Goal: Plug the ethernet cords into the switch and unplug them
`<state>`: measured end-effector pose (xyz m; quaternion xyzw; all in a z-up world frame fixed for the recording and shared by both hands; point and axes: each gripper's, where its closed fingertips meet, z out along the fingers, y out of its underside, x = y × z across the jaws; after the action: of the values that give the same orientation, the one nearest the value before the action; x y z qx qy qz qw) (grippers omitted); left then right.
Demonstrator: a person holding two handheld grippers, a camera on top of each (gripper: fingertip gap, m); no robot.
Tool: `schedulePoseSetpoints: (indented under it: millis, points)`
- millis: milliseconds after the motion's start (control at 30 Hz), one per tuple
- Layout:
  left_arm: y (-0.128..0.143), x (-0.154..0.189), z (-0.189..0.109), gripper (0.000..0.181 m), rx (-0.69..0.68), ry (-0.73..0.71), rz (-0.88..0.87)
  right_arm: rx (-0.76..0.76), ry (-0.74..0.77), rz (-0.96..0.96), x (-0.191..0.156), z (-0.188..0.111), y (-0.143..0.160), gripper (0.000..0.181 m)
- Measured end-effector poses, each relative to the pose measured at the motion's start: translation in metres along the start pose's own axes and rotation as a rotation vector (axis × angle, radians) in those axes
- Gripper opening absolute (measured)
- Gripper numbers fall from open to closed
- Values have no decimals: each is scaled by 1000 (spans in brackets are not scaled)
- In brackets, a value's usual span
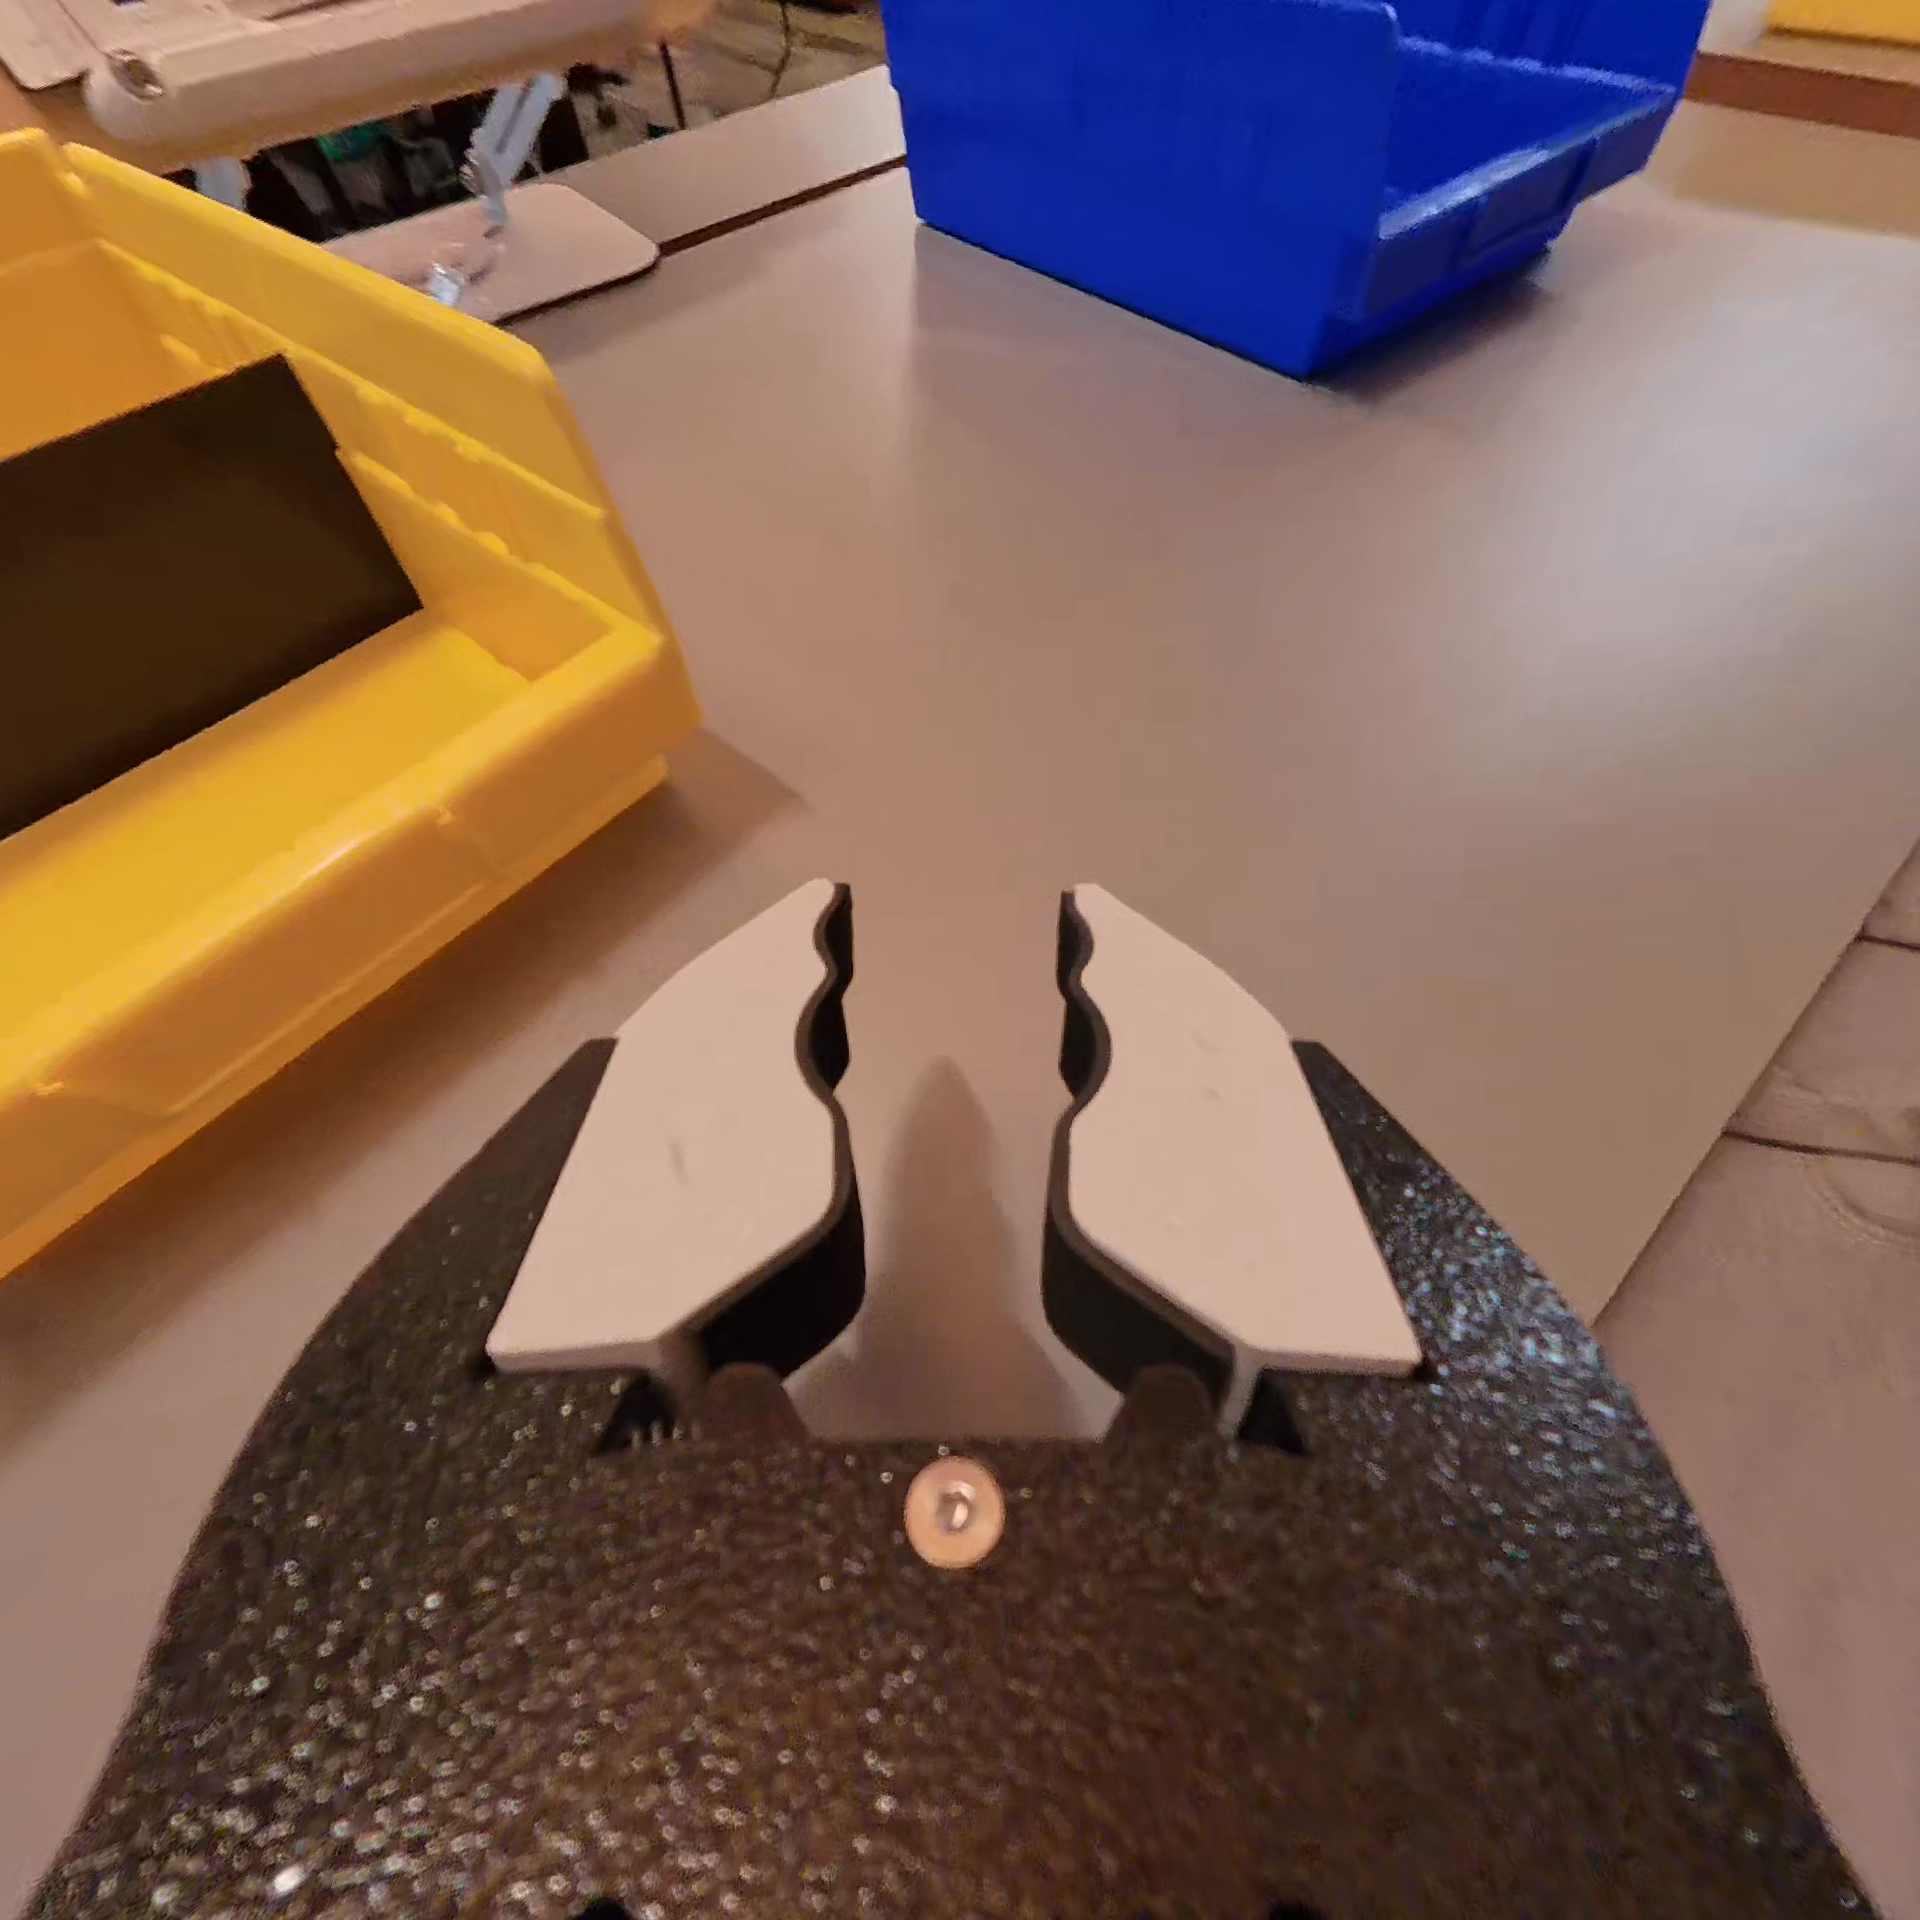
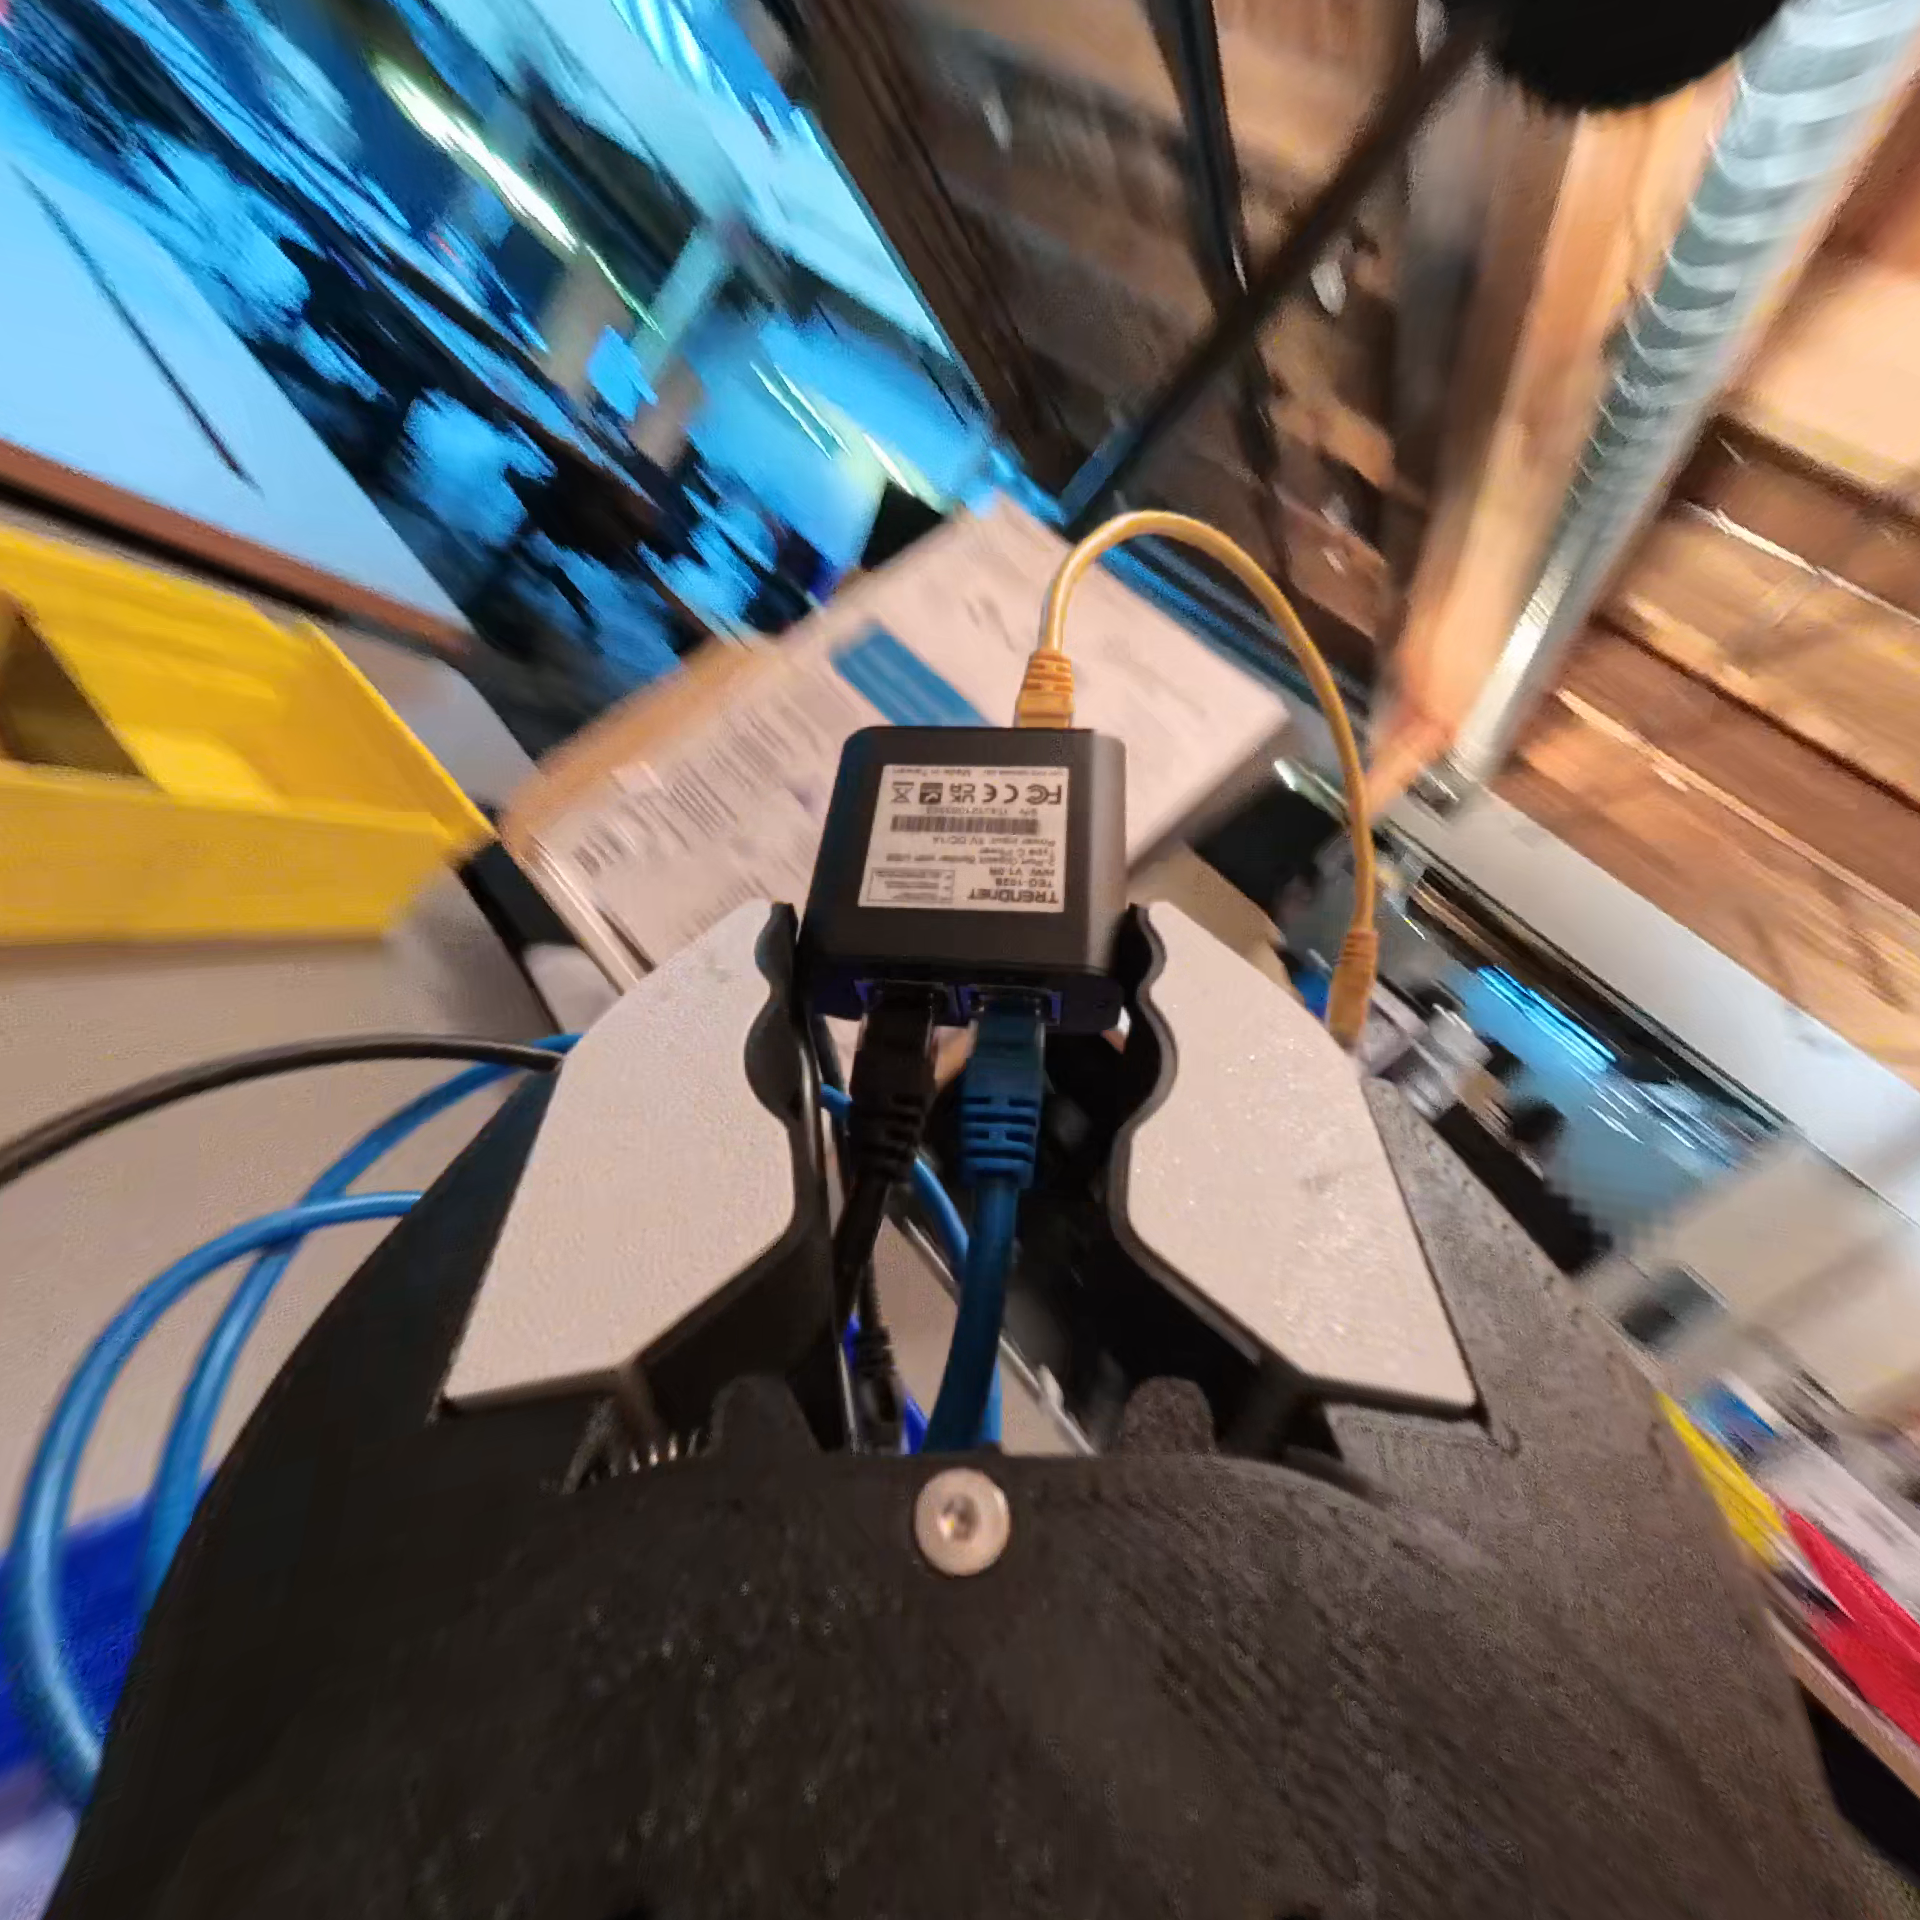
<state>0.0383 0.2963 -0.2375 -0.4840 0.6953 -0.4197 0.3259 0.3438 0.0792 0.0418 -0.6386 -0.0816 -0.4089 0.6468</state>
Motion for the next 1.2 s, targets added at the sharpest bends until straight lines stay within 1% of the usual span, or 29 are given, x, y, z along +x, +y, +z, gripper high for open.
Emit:
schedulePoseSetpoints:
  millis: [67,100,133,200,333,367,433,533,567,633,733,767,833,867,967,1067,1133,1200]
  points:
    - [4,3,1,36,-27,15,13,-130,111,-63,11,-2,48,61]
    - [5,4,1,36,-32,22,22,-194,140,-83,12,-4,71,61]
    - [6,5,1,36,-35,29,27,-252,149,-97,10,-7,91,61]
    - [8,6,1,36,-44,41,32,-324,112,-125,-1,-8,117,60]
    - [11,6,0,36,-58,47,35,-463,1,-239,-33,-10,147,61]
    - [11,6,0,35,-59,50,34,-507,-12,-218,-41,-11,155,61]
    - [12,6,1,35,-64,51,30,-639,14,-149,-49,-19,174,61]
    - [12,7,1,34,-68,56,35,-725,38,-41,-70,-28,197,61]
    - [12,7,1,34,-69,56,37,-751,25,-22,-78,-30,205,61]
    - [13,9,2,34,-76,64,43,-819,-53,10,-98,-37,224,61]
    - [11,13,5,35,-89,73,54,-865,-130,6,-111,-43,240,62]
    - [10,15,5,36,-92,75,61,-856,-122,7,-108,-43,239,63]
    - [6,19,7,37,-95,73,79,-821,-58,-42,-89,-42,226,74]
    - [3,22,9,37,-97,75,88,-794,-31,-32,-80,-42,215,85]
    - [-9,37,18,38,-83,102,114,-698,35,71,-59,-49,174,95]
    - [-30,61,36,45,-58,150,141,-673,139,172,-44,-82,143,98]
    - [-51,78,53,52,-29,175,142,-649,214,268,-49,-110,132,94]
    - [-76,93,77,60,-7,185,100,-619,267,357,-64,-133,130,89]
